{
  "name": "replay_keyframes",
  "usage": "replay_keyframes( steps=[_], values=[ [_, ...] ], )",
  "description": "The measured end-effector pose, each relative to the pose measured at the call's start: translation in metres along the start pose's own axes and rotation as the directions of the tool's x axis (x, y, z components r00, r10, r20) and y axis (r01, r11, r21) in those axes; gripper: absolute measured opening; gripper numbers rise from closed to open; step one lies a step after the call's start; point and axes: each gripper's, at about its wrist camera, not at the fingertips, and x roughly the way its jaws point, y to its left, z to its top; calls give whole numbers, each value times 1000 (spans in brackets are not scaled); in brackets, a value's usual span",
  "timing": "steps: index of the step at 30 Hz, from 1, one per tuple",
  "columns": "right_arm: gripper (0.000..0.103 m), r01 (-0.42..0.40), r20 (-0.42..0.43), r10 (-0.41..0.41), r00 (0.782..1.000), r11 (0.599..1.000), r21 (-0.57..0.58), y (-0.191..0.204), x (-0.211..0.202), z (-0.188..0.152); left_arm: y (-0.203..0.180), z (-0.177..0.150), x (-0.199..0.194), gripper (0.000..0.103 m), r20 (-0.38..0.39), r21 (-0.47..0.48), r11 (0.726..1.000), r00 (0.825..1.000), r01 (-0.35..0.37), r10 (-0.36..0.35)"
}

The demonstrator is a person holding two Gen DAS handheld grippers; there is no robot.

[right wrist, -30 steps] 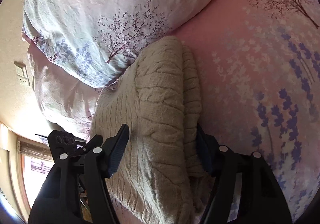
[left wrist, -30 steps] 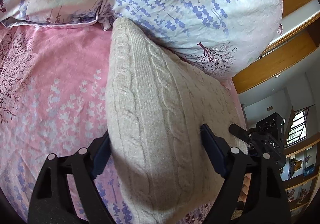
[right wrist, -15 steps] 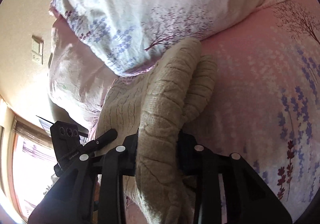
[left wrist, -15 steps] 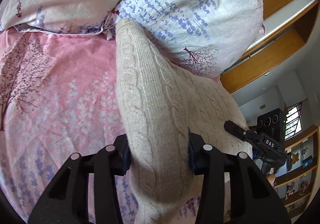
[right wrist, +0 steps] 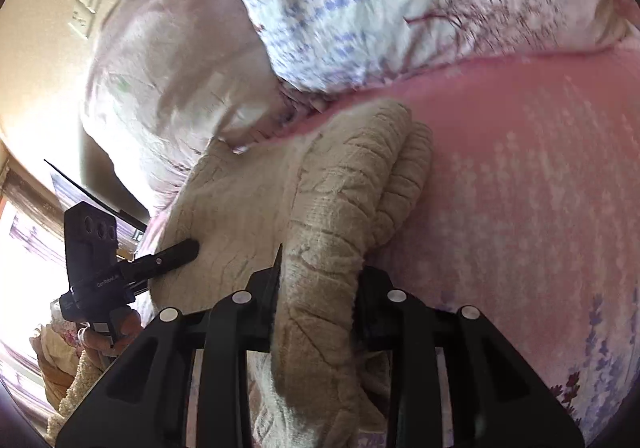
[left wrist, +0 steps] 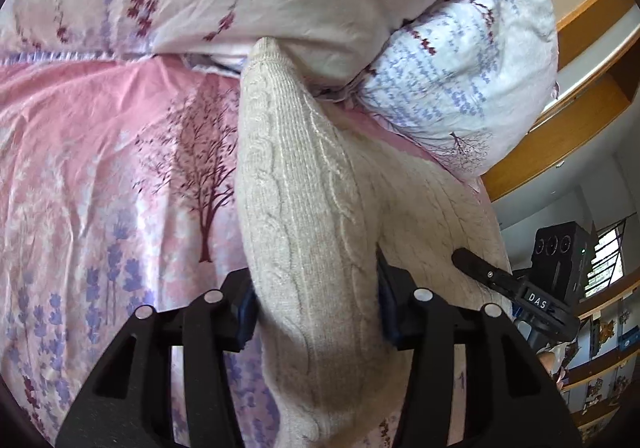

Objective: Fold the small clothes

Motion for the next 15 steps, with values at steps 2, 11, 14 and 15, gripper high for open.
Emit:
replay_keyframes(
  steps=[2,11,14,15],
  values=[
    [32,-55,-9,56,998,996,76,-13,2,-1,10,0,4,55,-1,-44,998,999,55,-55],
    [51,-36,-3,37,999,994,101,-15,-22,14,-17,0,-37,62,140,56,988,980,-147,138],
    [53,-42,52,34,998,986,162,-29,-29,30,-40,-3,-61,64,248,118,967,950,-226,191],
    [53,-60,57,50,997,981,183,-33,-29,35,-50,-4,-64,66,269,144,963,946,-227,183]
  ],
)
